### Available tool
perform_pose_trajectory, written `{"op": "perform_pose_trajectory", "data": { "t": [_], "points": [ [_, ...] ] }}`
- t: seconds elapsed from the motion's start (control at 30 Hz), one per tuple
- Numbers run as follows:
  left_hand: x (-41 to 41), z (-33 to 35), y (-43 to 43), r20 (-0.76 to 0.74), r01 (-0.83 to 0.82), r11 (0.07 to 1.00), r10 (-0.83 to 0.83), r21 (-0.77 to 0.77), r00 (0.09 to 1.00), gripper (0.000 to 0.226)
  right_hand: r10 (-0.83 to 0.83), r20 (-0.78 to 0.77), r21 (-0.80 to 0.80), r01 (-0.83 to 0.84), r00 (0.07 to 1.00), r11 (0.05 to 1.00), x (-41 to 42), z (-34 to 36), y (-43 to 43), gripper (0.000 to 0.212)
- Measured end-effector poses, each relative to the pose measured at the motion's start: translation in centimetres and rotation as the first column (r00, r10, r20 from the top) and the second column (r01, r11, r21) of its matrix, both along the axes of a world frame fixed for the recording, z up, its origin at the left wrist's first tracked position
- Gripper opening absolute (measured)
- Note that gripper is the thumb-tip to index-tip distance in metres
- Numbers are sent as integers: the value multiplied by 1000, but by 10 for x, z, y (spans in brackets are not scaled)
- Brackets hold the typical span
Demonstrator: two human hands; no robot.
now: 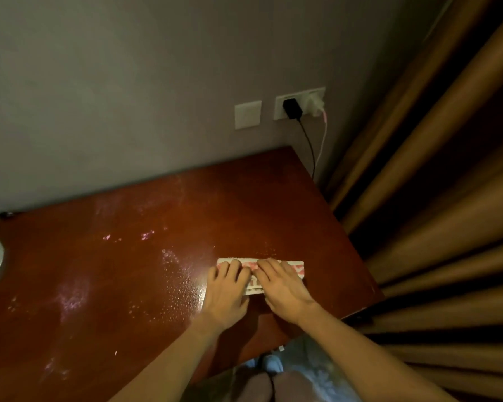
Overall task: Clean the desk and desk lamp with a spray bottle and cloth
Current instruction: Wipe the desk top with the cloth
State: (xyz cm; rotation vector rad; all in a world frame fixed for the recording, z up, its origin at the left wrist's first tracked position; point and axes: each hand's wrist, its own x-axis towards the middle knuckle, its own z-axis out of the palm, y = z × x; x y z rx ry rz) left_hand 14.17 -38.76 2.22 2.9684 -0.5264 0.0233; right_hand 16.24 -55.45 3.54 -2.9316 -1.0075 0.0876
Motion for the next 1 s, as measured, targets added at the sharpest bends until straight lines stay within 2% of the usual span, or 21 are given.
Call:
{"op": "perform_pose_trajectory", "data": {
  "t": [0.17,0.33,0.53,0.73,0.93,1.0],
  "points": [
    [7,-5,-17,-5,26,998,-26,-51,1000,45,-41,-10,17,41,999,999,2,-1,-19,74],
    [8,-11,-42,-51,58,993,-64,-98,997,52,-41,-59,28,42,997,999,6,-2,-46,73],
    [25,-9,-82,-77,34,994,-42,-108,996,53,-34,-86,29,36,996,999,24,-2,-86,78],
    [59,-13,-142,-116,-56,982,35,-178,993,44,-15,-103,38,19,995,999,67,-6,-136,73],
    [118,-6,-191,-117,-135,970,113,-200,987,56,-18,-154,79,30,988,996,140,-11,-173,67],
    [138,-4,-188,-75,-153,973,141,-172,987,45,13,-152,117,5,988,993,167,-10,-167,61]
  ]
}}
